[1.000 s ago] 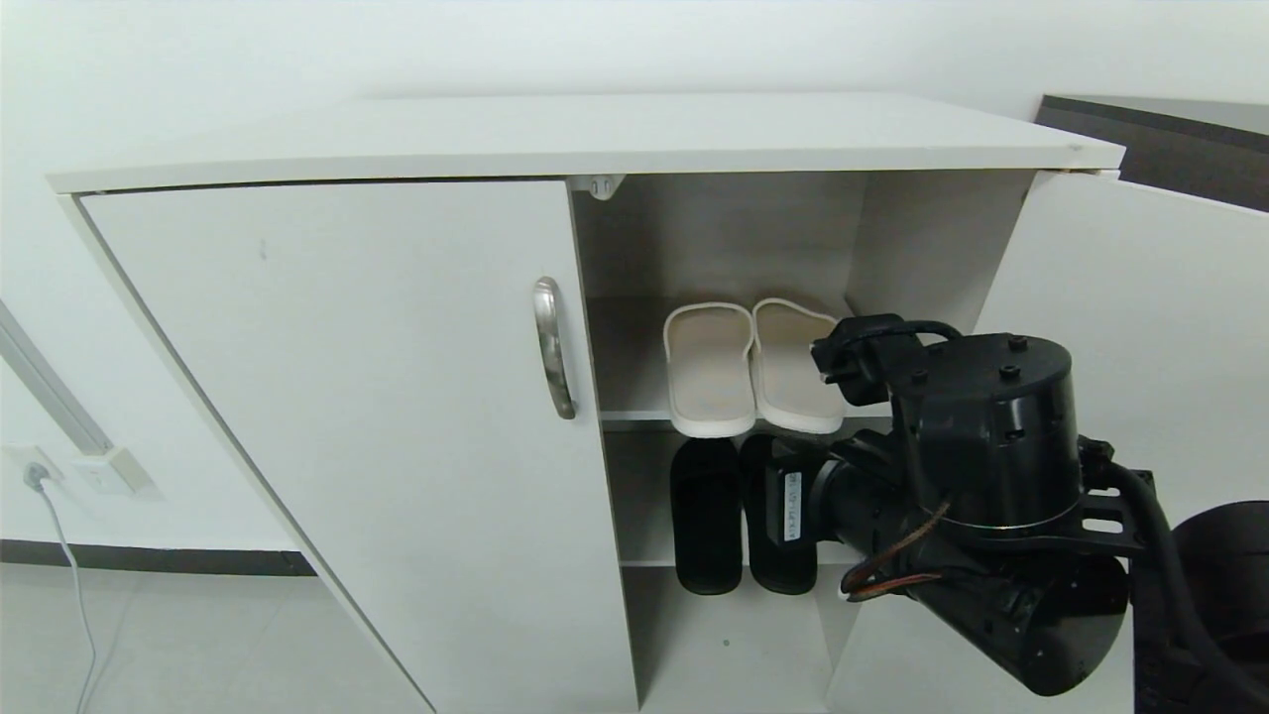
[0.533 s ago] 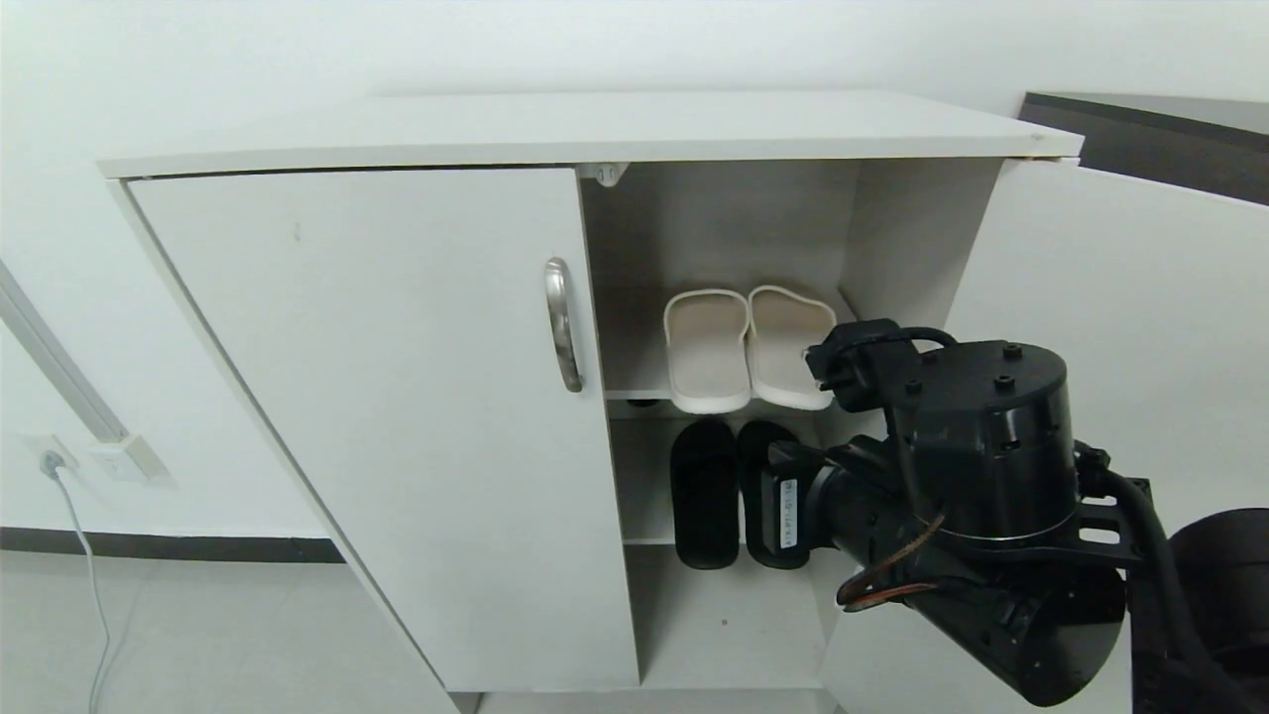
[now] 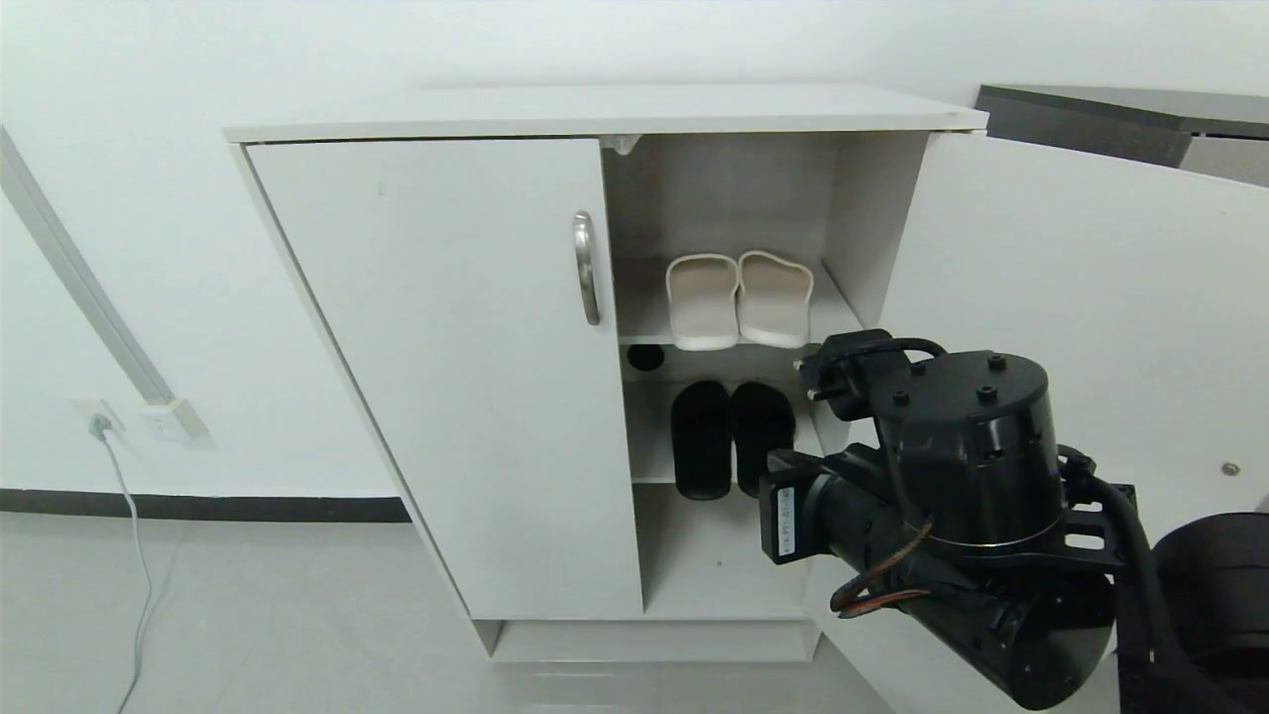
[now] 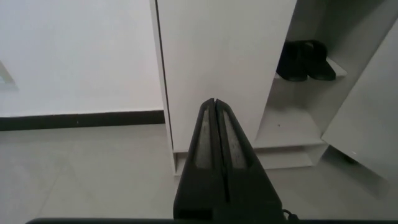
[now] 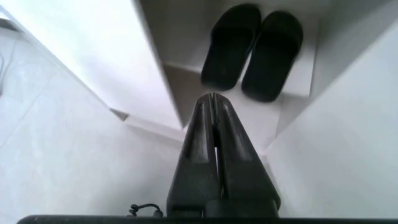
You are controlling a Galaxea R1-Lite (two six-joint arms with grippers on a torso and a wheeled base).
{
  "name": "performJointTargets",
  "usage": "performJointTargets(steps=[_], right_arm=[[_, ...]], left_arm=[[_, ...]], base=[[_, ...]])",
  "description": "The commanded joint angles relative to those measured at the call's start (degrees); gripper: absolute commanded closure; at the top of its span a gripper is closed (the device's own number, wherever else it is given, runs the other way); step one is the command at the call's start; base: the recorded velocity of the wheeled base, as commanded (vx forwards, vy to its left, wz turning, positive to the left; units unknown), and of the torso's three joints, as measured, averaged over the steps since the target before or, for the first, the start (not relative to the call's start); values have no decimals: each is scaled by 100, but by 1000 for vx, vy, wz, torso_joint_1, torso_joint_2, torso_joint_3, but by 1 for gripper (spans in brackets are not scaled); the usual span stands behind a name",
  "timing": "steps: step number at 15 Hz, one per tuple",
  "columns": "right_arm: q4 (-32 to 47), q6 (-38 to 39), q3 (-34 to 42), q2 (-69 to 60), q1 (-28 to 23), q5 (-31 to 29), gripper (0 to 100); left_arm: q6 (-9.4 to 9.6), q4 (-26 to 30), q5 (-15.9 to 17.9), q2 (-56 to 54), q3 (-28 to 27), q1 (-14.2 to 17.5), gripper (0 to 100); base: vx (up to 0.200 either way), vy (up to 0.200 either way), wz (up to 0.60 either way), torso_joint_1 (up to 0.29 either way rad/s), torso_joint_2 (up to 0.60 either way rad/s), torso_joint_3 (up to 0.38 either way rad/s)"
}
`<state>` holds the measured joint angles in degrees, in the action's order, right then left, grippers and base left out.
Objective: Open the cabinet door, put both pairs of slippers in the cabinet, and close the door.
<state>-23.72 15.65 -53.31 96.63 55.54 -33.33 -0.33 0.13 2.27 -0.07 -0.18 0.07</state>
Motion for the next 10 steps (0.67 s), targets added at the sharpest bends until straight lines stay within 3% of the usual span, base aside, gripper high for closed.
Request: performJointTargets(steps=[1,8,10], right_arm=[[-1,-10,14,22,1,2,100],[-10,8,84,40,-17,46,100],[-10,8,128,84,-26,46,100]], left_arm=[[-2,-5,2,7,1,1,100],[-11,-5,2,7,1,1,100],[-20,-5,2,7,1,1,100]], base=[[-200,0,0,2,2,7],[-200,0,0,2,3,3],[0,0,0,0,0,0]])
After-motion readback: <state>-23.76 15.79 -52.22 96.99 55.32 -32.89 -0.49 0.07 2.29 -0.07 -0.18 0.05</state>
